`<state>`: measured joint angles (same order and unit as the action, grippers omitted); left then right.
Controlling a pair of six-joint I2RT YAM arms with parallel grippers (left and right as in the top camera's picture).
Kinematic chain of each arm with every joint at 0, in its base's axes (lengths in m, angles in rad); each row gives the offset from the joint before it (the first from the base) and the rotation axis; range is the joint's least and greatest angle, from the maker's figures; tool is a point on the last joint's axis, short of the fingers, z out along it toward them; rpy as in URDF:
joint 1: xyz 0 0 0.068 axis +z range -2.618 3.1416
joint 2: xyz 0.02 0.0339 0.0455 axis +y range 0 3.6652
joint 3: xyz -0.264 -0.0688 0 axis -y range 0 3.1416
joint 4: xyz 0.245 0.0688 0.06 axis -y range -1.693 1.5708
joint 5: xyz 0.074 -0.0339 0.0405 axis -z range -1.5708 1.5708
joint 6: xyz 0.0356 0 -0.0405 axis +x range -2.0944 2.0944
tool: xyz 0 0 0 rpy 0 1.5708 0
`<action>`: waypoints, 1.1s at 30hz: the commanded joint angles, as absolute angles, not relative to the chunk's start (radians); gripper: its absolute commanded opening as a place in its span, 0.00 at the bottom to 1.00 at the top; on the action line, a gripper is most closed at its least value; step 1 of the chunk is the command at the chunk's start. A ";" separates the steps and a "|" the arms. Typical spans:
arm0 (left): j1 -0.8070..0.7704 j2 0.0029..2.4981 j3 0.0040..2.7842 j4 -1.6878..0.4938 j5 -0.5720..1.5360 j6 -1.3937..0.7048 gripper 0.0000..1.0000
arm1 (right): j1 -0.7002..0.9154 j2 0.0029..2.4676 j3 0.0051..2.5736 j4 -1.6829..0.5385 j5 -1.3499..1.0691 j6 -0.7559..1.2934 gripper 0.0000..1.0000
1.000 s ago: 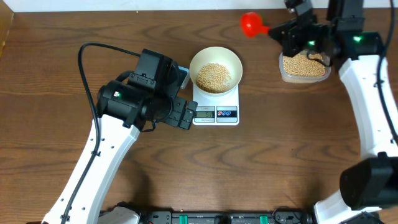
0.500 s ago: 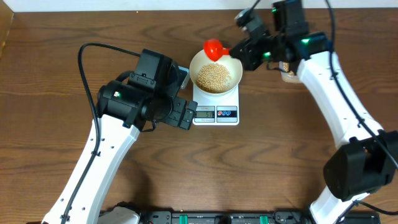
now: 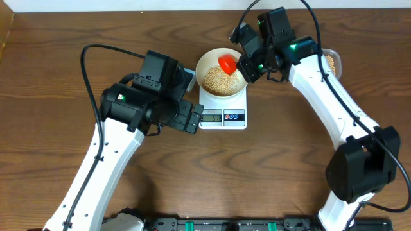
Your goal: Scoop item into bowl and weigh 50g on scale
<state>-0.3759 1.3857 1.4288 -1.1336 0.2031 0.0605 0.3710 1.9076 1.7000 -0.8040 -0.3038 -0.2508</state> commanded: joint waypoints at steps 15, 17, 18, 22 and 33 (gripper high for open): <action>-0.376 1.378 1.419 -1.137 0.193 0.075 0.98 | 0.382 1.955 1.706 -0.787 -0.231 -0.339 0.01; -0.376 1.378 1.419 -1.137 0.193 0.075 0.98 | 0.383 1.964 1.706 -0.785 -0.231 -0.339 0.01; -0.376 1.378 1.419 -1.137 0.193 0.075 0.98 | 0.384 1.970 1.706 -0.785 -0.232 -0.339 0.01; -0.376 1.378 1.419 -1.137 0.193 0.075 0.98 | 0.391 1.982 1.706 -0.781 -0.238 -0.354 0.01; -0.376 1.378 1.419 -1.137 0.193 0.075 0.98 | 0.409 1.982 1.706 -0.778 -0.242 -0.357 0.01</action>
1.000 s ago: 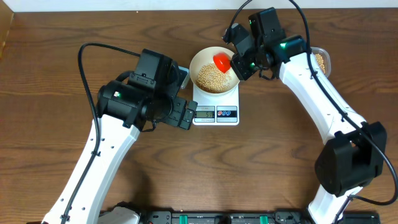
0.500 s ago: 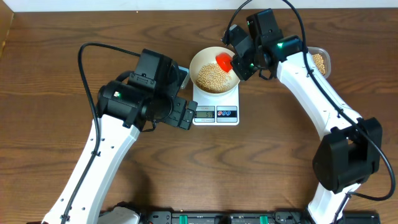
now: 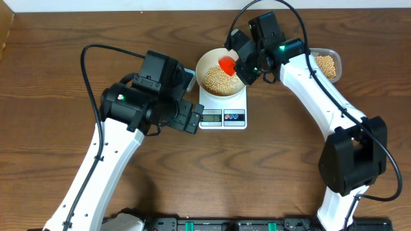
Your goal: Scoop item into bowl and weigh 50g on scale
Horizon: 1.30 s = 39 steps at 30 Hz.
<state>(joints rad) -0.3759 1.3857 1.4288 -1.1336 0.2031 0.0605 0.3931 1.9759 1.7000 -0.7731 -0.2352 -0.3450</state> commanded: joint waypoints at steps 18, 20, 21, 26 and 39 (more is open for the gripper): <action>-0.376 1.378 1.419 -1.137 0.193 0.075 0.98 | 0.438 1.982 1.706 -0.800 -0.300 -0.325 0.01; -0.376 1.378 1.419 -1.137 0.193 0.075 0.98 | 0.437 1.982 1.706 -0.799 -0.317 -0.310 0.01; -0.376 1.378 1.419 -1.137 0.193 0.075 0.98 | 0.436 1.982 1.706 -0.799 -0.332 -0.309 0.01; -0.376 1.378 1.419 -1.137 0.193 0.075 0.98 | 0.419 1.982 1.706 -0.796 -0.386 -0.258 0.01; -0.376 1.378 1.419 -1.137 0.193 0.075 0.98 | 0.318 1.982 1.707 -0.771 -0.590 -0.123 0.01</action>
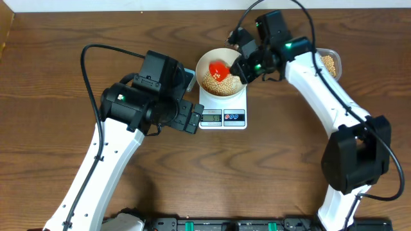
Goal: Scoop item into bowl and weigh 50g on scale
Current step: 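Lift the red scoop out of the bowl and carry it right to the tub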
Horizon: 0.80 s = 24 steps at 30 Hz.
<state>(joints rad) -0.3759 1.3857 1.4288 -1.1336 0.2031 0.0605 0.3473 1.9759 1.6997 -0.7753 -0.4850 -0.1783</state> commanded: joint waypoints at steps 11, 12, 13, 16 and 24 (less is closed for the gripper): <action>-0.376 1.378 1.419 -1.137 0.193 0.075 0.98 | 0.241 1.929 1.708 -0.770 -0.748 -0.123 0.01; -0.376 1.378 1.419 -1.137 0.193 0.075 0.98 | 0.234 1.916 1.708 -0.771 -0.748 -0.123 0.01; -0.376 1.378 1.419 -1.137 0.193 0.075 0.98 | 0.229 1.906 1.708 -0.770 -0.748 -0.123 0.01; -0.376 1.378 1.419 -1.137 0.193 0.075 0.98 | 0.208 1.869 1.708 -0.771 -0.748 -0.123 0.01; -0.376 1.378 1.419 -1.137 0.193 0.075 0.98 | 0.169 1.851 1.708 -0.771 -0.789 -0.101 0.01</action>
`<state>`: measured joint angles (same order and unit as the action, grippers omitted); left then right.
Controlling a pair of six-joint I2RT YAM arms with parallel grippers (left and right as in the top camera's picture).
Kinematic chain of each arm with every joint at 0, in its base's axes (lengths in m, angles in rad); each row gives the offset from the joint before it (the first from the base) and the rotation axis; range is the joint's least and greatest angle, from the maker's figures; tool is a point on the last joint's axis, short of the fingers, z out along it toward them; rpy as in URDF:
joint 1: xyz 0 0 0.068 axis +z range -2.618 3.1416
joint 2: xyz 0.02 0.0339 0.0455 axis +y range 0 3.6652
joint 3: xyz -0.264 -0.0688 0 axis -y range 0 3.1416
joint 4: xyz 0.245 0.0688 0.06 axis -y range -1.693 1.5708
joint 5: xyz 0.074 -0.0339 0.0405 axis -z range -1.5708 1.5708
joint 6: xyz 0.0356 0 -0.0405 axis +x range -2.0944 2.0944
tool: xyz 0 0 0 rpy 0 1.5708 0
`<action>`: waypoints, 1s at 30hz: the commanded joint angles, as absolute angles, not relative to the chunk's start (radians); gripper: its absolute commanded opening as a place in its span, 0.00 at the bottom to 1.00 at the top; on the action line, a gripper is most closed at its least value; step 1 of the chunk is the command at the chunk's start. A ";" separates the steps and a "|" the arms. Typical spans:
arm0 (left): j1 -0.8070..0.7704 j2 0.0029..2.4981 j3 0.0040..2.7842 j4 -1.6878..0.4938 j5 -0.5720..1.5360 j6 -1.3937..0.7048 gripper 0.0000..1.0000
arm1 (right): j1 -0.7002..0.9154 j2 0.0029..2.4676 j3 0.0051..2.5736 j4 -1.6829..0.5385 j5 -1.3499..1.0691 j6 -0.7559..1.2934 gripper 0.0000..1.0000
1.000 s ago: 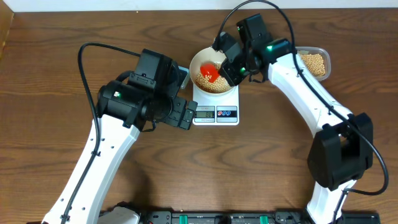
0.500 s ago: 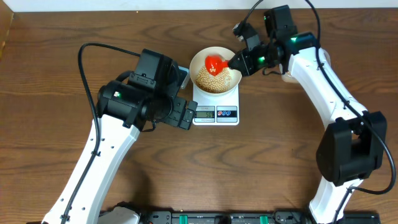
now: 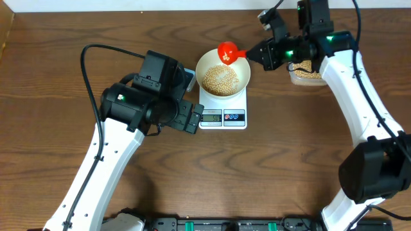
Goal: Scoop item into bowl and weigh 50g on scale
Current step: 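Lift the red scoop out of the bowl and carry it right to the tub, then lower the red scoop with the right gripper beside the soybean tub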
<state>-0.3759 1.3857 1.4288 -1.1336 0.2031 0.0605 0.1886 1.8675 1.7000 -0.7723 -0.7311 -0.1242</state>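
A white bowl with tan beans stands on the white scale. My right gripper is shut on the handle of a red scoop, whose cup carries a few beans and hangs over the bowl's far rim. The bean container lies under the right arm, mostly hidden. My left gripper rests left of the scale's display, and its jaws cannot be read from above.
The right arm runs along the table's right side. Its cable arcs above the far edge. The left arm crosses the left half of the brown table.
The right gripper has moved right and back with the scoop. The scoop was down among the beans in the bowl; now it is over the far rim with a few beans in it.
The scoop was over the bowl's right side, then tilted at the right rim. Then it lay among the beans inside the bowl. Now it is at the far rim, the right arm drawn back over the container. The left arm stayed still throughout.
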 commanded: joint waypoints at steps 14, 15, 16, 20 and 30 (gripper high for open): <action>-0.376 1.378 1.419 -1.137 0.193 0.075 0.98 | -0.079 1.838 1.708 -0.847 -0.920 -0.110 0.01; -0.376 1.378 1.419 -1.137 0.193 0.075 0.98 | -0.109 1.838 1.708 -0.871 -0.920 -0.130 0.01; -0.376 1.378 1.419 -1.137 0.193 0.075 0.98 | -0.133 1.838 1.708 -0.891 -0.919 -0.144 0.01; -0.376 1.378 1.419 -1.137 0.193 0.075 0.98 | -0.235 1.838 1.708 -0.959 -0.912 -0.199 0.01; -0.376 1.378 1.419 -1.137 0.193 0.075 0.98 | -0.305 1.838 1.708 -1.036 -0.586 -0.271 0.01</action>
